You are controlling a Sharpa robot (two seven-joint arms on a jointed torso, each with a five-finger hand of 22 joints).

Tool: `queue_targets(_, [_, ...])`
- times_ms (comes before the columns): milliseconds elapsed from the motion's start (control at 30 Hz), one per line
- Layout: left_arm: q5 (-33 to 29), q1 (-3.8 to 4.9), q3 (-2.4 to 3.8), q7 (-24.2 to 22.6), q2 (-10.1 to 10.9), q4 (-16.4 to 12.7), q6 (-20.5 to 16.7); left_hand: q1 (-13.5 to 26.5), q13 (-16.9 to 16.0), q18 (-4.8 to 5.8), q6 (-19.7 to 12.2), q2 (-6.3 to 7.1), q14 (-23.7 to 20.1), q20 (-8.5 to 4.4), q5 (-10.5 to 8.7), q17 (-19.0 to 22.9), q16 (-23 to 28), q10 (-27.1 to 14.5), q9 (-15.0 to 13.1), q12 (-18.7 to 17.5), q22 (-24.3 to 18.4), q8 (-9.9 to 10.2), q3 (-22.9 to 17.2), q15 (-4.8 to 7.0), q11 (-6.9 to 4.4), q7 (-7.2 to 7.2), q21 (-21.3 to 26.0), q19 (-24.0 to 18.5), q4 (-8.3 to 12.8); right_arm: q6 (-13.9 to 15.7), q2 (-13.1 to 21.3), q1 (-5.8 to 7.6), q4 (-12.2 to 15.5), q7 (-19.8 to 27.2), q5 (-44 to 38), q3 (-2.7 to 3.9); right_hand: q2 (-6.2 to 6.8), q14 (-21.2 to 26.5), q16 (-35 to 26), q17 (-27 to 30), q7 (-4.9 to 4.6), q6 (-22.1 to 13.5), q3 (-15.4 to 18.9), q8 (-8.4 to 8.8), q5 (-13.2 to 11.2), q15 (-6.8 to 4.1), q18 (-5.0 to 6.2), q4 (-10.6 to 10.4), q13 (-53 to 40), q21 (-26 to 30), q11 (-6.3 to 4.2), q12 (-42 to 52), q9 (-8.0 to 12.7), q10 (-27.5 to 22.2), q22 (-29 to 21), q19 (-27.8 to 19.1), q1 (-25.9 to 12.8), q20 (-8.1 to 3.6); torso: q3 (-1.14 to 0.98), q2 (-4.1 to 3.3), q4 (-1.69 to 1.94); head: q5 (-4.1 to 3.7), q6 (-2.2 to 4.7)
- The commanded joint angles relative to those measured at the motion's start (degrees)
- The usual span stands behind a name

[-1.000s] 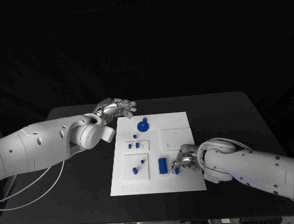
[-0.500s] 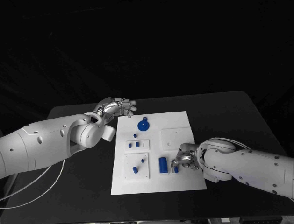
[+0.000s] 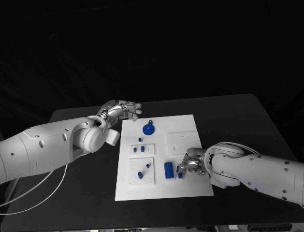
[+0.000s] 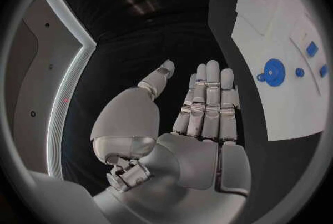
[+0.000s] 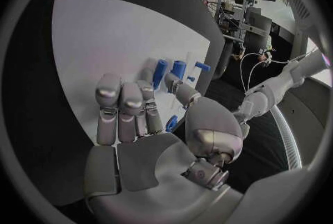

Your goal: Assemble the parts on the task board

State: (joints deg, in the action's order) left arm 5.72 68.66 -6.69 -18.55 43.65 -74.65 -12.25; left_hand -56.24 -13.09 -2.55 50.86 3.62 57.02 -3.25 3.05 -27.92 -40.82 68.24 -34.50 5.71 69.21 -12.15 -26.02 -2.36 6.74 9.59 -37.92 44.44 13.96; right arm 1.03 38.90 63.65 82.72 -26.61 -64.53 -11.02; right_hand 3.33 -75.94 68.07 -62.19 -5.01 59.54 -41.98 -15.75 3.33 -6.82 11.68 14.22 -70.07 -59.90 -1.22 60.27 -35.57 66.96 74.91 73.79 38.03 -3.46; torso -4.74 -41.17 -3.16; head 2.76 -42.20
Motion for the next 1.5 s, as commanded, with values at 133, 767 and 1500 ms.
queue_targets(133, [-0.27,0.04,0.04,-0.38,-0.04,-0.14,0.70,0.37,-0.08,-0.92,-0.41,-0.10,0.01,0.15,0.06,-0.08,0.29,-0.43,0.07,-0.37,0.06,-0.31,-0.07,-0.22,-0.10,-0.17,0.22,0.23,-0.34,-0.25,-0.09,-0.21,0.19,1.26,0.27,-0.06,0.55,0.18,-0.16,0.04,-0.02,0.08,0.45,0.25,-0.36,-0.41,3.32,0.02,-0.09,-0.09,-0.08,-0.29,0.08,-0.18,0.48,-0.20,-0.02,-0.41,-0.02,-0.02,0.02,0.01,-0.07])
queue_targets(767, [-0.27,0.04,0.03,-0.36,0.05,-0.16,0.72,0.36,-0.09,-0.91,-0.43,-0.10,0.03,0.15,0.06,-0.18,0.35,-0.44,0.09,-0.37,0.12,-0.32,-0.09,-0.22,-0.10,-0.16,0.26,0.25,-0.37,-2.28,1.60,-0.37,1.06,2.68,2.50,-0.09,1.77,0.24,-0.32,0.09,-0.09,-0.21,2.71,0.51,-0.34,-0.39,3.32,1.88,-0.25,0.05,-0.01,-0.46,0.11,-0.37,0.42,-0.32,0.74,-0.75,-0.04,-0.03,-0.04,0.17,-0.05])
queue_targets(1500, [-0.27,0.04,0.03,-0.32,0.09,-0.19,0.73,0.38,-0.09,-0.92,-0.45,-0.12,0.07,0.16,0.06,-0.27,0.38,-0.45,0.10,-0.37,0.17,-0.33,-0.09,-0.21,-0.09,-0.15,0.29,0.27,-0.41,-4.39,2.05,-0.74,0.83,2.25,1.85,-0.21,1.87,0.32,-0.37,-0.03,-0.07,-0.19,5.56,0.50,-0.44,-0.37,3.32,2.25,-0.39,0.06,-0.03,-0.63,-0.19,-0.32,0.52,-0.69,6.49,-0.81,-0.04,-0.01,-0.02,0.12,-0.09])
